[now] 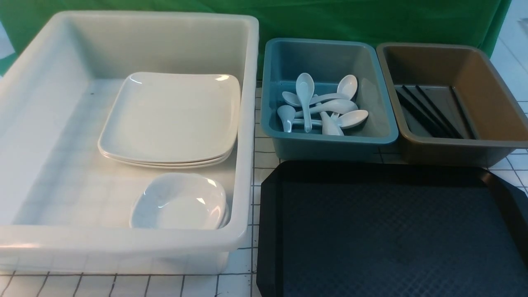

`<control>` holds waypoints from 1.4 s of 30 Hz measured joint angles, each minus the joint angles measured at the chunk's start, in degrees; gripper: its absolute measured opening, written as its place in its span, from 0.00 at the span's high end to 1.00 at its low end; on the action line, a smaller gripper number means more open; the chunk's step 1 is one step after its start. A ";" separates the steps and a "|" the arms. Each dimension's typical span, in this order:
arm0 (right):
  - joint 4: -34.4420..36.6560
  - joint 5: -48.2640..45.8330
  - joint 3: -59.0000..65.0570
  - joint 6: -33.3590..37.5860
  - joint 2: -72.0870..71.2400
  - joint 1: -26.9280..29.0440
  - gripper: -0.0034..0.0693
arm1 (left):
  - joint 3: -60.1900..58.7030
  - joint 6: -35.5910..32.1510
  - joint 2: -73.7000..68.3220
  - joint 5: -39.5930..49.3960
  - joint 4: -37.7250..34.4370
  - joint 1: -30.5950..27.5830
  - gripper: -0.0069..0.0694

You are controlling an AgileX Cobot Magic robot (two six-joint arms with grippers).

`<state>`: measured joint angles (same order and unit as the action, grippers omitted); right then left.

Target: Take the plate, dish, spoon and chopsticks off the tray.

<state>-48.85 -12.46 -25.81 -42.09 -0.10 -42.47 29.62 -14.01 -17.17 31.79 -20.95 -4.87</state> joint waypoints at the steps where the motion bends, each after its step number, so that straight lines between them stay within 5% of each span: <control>1: 0.00 0.00 0.00 0.00 0.00 0.00 0.86 | 0.00 0.00 0.00 0.00 0.00 0.00 0.90; 14: 0.00 -0.06 0.00 0.00 0.00 0.00 0.82 | -0.78 0.15 0.50 -1.57 5.85 5.96 0.90; 26: 0.00 -0.01 0.00 0.00 0.00 0.00 0.78 | -27.67 6.31 15.80 -25.13 16.63 7.36 0.90; 42: 0.00 -0.06 0.00 0.00 0.00 0.00 0.74 | -29.99 8.11 17.19 -19.06 17.82 3.49 0.90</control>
<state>-48.85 -12.52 -25.81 -42.09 -0.10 -42.47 -0.37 -5.89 0.02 12.74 -3.13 -1.38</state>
